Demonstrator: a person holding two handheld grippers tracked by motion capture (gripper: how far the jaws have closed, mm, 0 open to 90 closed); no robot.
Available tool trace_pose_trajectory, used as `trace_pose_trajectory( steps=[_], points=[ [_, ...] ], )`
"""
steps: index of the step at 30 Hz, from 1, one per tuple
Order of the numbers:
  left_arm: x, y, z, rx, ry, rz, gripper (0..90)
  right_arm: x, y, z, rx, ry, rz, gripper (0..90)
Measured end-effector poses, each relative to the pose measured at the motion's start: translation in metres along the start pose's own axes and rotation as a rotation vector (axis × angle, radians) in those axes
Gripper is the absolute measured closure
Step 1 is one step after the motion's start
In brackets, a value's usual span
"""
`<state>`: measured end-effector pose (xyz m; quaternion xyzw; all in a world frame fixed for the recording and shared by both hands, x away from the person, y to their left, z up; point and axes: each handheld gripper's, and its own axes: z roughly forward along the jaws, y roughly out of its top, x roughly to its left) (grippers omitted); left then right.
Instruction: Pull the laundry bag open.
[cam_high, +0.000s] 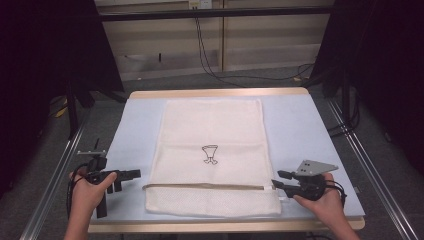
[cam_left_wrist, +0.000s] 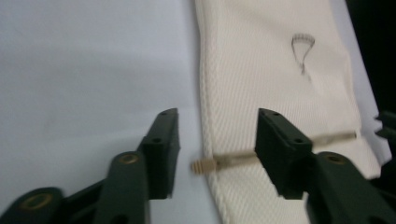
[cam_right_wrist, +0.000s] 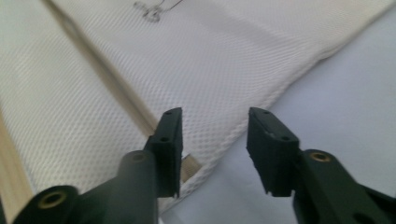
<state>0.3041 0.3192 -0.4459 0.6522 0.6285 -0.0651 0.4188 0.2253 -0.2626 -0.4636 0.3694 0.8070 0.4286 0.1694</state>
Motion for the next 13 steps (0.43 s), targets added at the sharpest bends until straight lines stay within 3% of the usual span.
trace_pose_trajectory(
  steps=[3,5,10,12,13],
  points=[
    [-0.001,0.001,0.003,-0.106,0.071,0.082,29.7,-0.008,-0.003,-0.004,-0.017,-0.07,0.04,39.0],
    [-0.001,0.001,0.005,-0.128,0.083,0.103,28.6,-0.013,-0.006,-0.005,-0.001,-0.11,0.066,35.8],
    [0.002,0.003,0.008,-0.12,0.159,0.176,23.7,-0.025,-0.012,-0.006,0.005,-0.161,0.114,26.0],
    [0.003,0.004,0.012,-0.132,0.161,0.164,22.2,-0.028,-0.014,-0.006,0.017,-0.174,0.132,24.9],
    [0.004,0.005,0.013,-0.127,0.18,0.182,21.8,-0.029,-0.014,-0.006,0.021,-0.179,0.136,24.1]
  ],
)
